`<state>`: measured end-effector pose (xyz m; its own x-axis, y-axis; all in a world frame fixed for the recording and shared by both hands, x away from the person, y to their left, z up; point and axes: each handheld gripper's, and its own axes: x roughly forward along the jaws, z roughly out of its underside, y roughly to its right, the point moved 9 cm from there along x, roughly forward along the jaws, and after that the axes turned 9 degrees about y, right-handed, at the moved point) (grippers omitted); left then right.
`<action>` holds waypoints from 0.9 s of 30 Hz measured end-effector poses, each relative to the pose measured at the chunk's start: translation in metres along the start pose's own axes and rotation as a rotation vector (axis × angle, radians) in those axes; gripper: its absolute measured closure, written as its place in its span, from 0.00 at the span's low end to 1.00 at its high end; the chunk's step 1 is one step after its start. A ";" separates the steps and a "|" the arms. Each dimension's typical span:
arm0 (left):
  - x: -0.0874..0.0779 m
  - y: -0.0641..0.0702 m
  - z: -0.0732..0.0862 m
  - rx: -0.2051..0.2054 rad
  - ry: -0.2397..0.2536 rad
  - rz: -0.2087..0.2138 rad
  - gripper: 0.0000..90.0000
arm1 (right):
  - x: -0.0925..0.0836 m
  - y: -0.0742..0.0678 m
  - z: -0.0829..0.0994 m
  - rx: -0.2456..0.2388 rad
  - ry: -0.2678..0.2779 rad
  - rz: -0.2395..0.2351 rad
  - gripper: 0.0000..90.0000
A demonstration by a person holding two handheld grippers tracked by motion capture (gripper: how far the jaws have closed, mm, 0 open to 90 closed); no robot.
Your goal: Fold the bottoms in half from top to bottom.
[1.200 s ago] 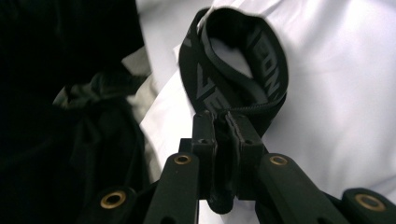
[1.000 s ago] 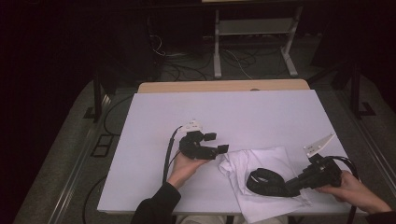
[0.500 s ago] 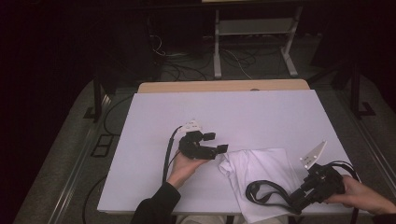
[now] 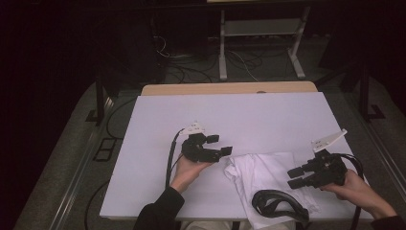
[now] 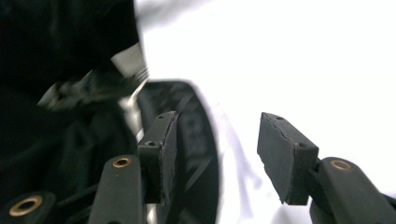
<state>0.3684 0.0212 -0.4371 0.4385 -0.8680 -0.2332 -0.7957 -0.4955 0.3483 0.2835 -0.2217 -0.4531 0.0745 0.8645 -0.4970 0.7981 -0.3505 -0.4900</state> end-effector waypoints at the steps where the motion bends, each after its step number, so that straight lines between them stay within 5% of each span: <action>1: 0.000 0.000 0.000 0.000 -0.001 -0.002 0.23 | 0.001 0.001 -0.003 -0.003 0.015 0.011 0.51; 8: 0.001 -0.002 0.001 -0.008 -0.008 -0.003 0.21 | 0.015 0.004 -0.019 -0.006 0.086 0.071 0.50; 21: 0.006 -0.004 0.008 -0.028 -0.031 0.003 0.19 | 0.045 -0.002 -0.007 -0.019 -0.005 0.061 0.51; 24: 0.007 -0.005 0.008 -0.032 -0.032 0.003 0.18 | 0.048 -0.007 -0.002 -0.030 -0.036 0.047 0.56; 27: 0.008 -0.006 0.009 -0.037 -0.032 0.002 0.18 | 0.051 -0.011 0.002 -0.036 -0.061 0.025 0.74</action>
<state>0.3733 0.0181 -0.4490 0.4231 -0.8676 -0.2612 -0.7802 -0.4954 0.3819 0.2769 -0.1745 -0.4744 0.0590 0.8318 -0.5519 0.8178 -0.3573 -0.4512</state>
